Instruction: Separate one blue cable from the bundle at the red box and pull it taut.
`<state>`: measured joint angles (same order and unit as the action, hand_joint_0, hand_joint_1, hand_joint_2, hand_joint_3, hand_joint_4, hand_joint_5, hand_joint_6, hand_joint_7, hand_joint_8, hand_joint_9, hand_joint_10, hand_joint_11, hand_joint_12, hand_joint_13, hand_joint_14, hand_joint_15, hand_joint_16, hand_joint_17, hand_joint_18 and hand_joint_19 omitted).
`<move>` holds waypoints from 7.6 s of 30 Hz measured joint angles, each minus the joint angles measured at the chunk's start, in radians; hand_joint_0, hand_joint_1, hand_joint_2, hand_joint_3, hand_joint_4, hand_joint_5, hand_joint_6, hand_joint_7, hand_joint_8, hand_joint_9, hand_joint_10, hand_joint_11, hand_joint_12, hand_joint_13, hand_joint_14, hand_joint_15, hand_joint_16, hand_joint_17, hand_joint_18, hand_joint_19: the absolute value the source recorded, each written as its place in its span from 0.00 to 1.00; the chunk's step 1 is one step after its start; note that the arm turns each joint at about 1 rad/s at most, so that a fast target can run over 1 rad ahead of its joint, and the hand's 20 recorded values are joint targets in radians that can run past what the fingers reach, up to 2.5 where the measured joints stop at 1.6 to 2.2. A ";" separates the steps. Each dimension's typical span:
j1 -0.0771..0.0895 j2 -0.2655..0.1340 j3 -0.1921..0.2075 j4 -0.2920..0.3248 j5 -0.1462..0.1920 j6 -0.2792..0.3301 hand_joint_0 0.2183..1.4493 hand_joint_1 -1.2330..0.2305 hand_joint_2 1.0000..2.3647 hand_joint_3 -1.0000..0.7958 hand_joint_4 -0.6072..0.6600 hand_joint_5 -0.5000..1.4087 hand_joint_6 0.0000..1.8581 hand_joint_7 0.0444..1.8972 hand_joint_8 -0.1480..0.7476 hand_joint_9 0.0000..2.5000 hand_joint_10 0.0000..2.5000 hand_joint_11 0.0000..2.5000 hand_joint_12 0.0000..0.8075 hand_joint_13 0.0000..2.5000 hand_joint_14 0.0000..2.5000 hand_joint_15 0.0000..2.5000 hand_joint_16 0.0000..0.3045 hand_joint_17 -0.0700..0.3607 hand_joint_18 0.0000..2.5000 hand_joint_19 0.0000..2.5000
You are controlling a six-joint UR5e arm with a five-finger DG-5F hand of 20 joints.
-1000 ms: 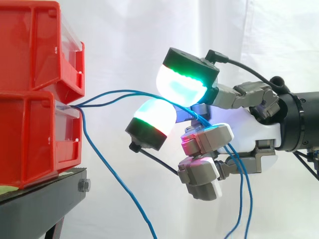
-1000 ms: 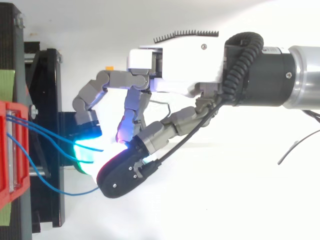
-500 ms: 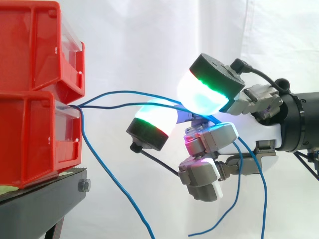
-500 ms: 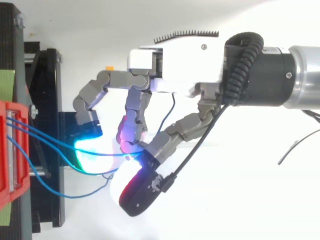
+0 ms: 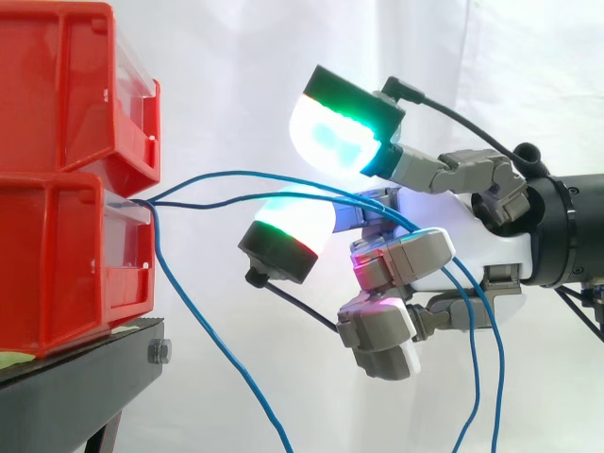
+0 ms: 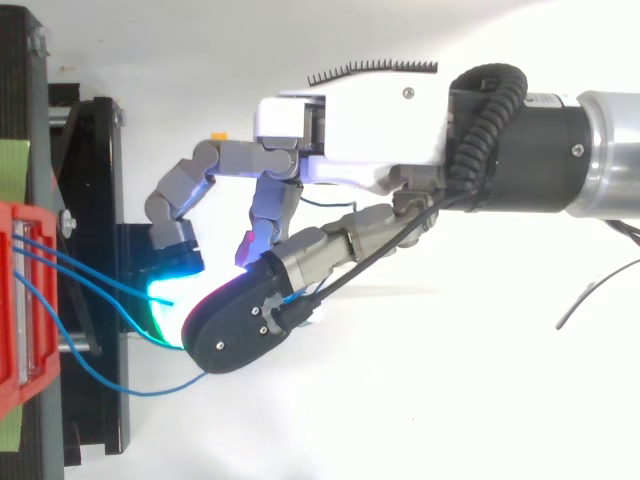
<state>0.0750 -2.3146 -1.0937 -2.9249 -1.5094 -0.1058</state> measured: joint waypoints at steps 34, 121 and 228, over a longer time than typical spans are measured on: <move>0.000 0.000 0.000 -0.001 0.001 0.000 0.26 0.36 0.00 0.28 0.51 0.20 0.48 0.52 0.50 0.58 0.01 0.57 0.47 0.48 0.01 0.42 0.14 0.39 0.40 0.39; -0.001 0.000 -0.001 -0.001 0.011 -0.001 0.37 0.24 0.01 0.37 0.46 0.19 0.47 0.53 0.48 0.54 0.01 0.56 0.44 0.46 0.01 0.42 0.13 0.37 0.38 0.39; 0.005 0.000 -0.006 -0.057 0.062 0.136 0.30 0.43 0.00 0.31 0.46 0.18 0.50 0.48 0.47 0.57 0.01 0.56 0.45 0.48 0.01 0.42 0.15 0.40 0.39 0.40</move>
<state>0.0797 -2.3147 -1.0995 -2.9823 -1.4470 0.0298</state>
